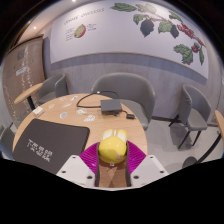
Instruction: Arrange mouse
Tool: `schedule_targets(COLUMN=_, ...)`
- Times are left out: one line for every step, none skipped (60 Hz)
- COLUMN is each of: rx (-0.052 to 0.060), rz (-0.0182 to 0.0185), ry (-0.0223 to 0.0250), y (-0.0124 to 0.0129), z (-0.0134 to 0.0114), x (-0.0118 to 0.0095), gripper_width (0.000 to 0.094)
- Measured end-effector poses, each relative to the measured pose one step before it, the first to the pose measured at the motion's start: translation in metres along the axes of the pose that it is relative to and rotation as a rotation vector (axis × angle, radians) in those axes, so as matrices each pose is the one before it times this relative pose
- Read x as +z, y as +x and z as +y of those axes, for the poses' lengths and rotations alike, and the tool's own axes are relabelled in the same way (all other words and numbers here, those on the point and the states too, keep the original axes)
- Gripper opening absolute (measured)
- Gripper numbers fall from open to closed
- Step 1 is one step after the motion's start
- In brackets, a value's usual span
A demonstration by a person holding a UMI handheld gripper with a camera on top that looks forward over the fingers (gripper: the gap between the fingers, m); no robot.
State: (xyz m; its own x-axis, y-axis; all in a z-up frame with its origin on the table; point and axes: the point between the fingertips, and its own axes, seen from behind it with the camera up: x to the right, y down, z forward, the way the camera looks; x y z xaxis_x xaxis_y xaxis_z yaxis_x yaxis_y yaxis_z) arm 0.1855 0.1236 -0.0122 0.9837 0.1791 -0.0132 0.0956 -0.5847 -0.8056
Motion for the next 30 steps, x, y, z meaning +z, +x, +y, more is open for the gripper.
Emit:
schedule_targets(rx=-0.0138, rz=0.01532, ry=0.00656, y=0.00088, z=-0.00038, x=-0.00148, gripper_width=0.0352)
schedule_targets(rx=-0.0144, rz=0.01241, ry=0.01161, y=0.00168, z=-0.00136, x=-0.00359, gripper_width=0.0352)
schedule_targets(rx=-0.0079, rz=0.01043, ry=0.01819, y=0.00186, z=-0.00287, x=-0.00453, gripper_width=0.0351)
schedule_targets(rx=0.0005, rz=0.00925, ry=0.01937, y=0.00097, z=-0.00328, x=-0.00500, gripper_width=0.0351)
schedule_targets(rx=0.0075, rz=0.00396, ry=0.01509, y=0.00093, z=-0.00253, x=-0.00677, gripper_width=0.0351)
schedule_targets(rx=0.0142, rz=0.00706, ry=0.01370, y=-0.00053, z=-0.00270, x=-0.00650, gripper_width=0.0349)
schedule_targets(rx=0.0203, rz=0.00725, ry=0.01443, y=-0.00115, z=-0.00336, x=-0.00691, gripper_width=0.0350)
schedule_targets(rx=0.0199, rz=0.00575, ry=0.01502, y=-0.00251, z=-0.00404, x=-0.00751, gripper_width=0.0350)
schedule_targets(rx=0.0141, rz=0.00000, ry=0.01572, y=-0.00446, z=-0.00447, x=-0.00729, gripper_width=0.0350)
schedule_targets(rx=0.0054, rz=-0.00561, ry=0.01479, y=-0.00585, z=-0.00459, x=-0.00758, gripper_width=0.0351)
schedule_targets(rx=-0.0003, rz=-0.00810, ry=0.01533, y=-0.00723, z=-0.00504, x=-0.00817, gripper_width=0.0350)
schedule_targets(rx=-0.0056, rz=-0.00466, ry=0.01545, y=-0.00774, z=-0.00544, x=-0.00896, gripper_width=0.0351)
schedule_targets(rx=-0.0037, rz=-0.00995, ry=0.01133, y=-0.00857, z=-0.00637, x=-0.00641, gripper_width=0.0352)
schedule_targets(rx=0.0001, rz=-0.00920, ry=0.01484, y=-0.00977, z=-0.00522, x=-0.00658, gripper_width=0.0351)
schedule_targets(rx=0.0027, rz=-0.01084, ry=0.01397, y=-0.01086, z=-0.00537, x=-0.00611, gripper_width=0.0352)
schedule_targets(rx=0.0020, rz=-0.01390, ry=0.01183, y=-0.01189, z=-0.00501, x=-0.00529, gripper_width=0.0351)
schedule_targets(rx=-0.0011, rz=-0.01611, ry=0.01174, y=-0.01373, z=-0.00286, x=-0.00540, gripper_width=0.0350)
schedule_targets(rx=-0.0042, rz=-0.01948, ry=0.00508, y=-0.01391, z=-0.00326, x=-0.00326, gripper_width=0.0350)
schedule_targets(rx=-0.0029, rz=-0.02006, ry=0.00364, y=-0.01363, z=-0.00254, x=-0.00291, gripper_width=0.0350)
schedule_targets(rx=0.0000, rz=-0.01937, ry=0.00218, y=-0.01284, z=-0.00185, x=-0.00162, gripper_width=0.0350)
schedule_targets(rx=0.0022, rz=-0.01563, ry=-0.00028, y=-0.01555, z=0.00034, x=-0.00337, gripper_width=0.0350)
schedule_targets(rx=0.0004, rz=-0.01677, ry=-0.00876, y=-0.01032, z=0.00026, x=0.00175, gripper_width=0.0349)
schedule_targets(rx=0.0032, rz=-0.01467, ry=-0.01251, y=-0.00927, z=-0.00064, x=0.00109, gripper_width=0.0349)
schedule_targets(rx=0.0077, rz=-0.01313, ry=-0.00993, y=-0.01009, z=0.00295, x=0.00169, gripper_width=0.0352)
schedule_targets(rx=0.0094, rz=-0.01109, ry=-0.01121, y=-0.00914, z=0.00415, x=0.00254, gripper_width=0.0358)
schedule_targets(rx=0.0080, rz=-0.00964, ry=-0.01434, y=-0.00844, z=0.00516, x=0.00325, gripper_width=0.0363)
schedule_targets(rx=0.0051, rz=-0.00724, ry=-0.01571, y=-0.00873, z=0.00900, x=0.00341, gripper_width=0.0366)
schedule_targets(rx=0.0025, rz=-0.00559, ry=-0.01903, y=-0.00613, z=0.00722, x=0.00413, gripper_width=0.0367)
schedule_targets(rx=-0.0006, rz=-0.00457, ry=-0.02043, y=-0.00492, z=0.00780, x=0.00448, gripper_width=0.0366)
schedule_targets(rx=-0.0020, rz=-0.00282, ry=-0.02034, y=-0.00437, z=0.00783, x=0.00391, gripper_width=0.0366)
